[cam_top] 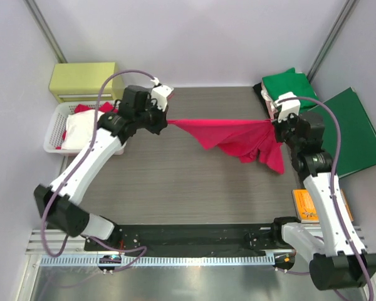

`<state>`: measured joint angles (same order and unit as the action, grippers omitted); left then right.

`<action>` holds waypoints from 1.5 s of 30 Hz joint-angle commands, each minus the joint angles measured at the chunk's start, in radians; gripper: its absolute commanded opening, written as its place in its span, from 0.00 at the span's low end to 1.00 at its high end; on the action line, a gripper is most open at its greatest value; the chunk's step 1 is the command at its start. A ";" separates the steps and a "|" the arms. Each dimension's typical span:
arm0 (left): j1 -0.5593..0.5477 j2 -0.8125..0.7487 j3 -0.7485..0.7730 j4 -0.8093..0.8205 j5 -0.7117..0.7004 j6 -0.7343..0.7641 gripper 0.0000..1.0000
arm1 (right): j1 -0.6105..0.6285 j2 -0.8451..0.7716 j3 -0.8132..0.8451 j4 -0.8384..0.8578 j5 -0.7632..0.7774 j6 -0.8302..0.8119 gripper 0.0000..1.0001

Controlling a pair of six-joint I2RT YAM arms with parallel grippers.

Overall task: Fold and stack the t-shirts
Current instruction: Flatten out the tshirt

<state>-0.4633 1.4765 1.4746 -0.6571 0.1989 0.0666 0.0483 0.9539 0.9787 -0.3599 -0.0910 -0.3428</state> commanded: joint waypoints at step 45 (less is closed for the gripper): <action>0.121 -0.654 -0.097 -0.025 -0.145 0.174 0.00 | -0.007 -0.089 0.463 -0.175 -0.299 0.116 0.01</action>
<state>-0.3691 0.8715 1.3235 -0.6910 0.0246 0.2417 0.0437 0.9661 1.3155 -0.5259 -0.3737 -0.2085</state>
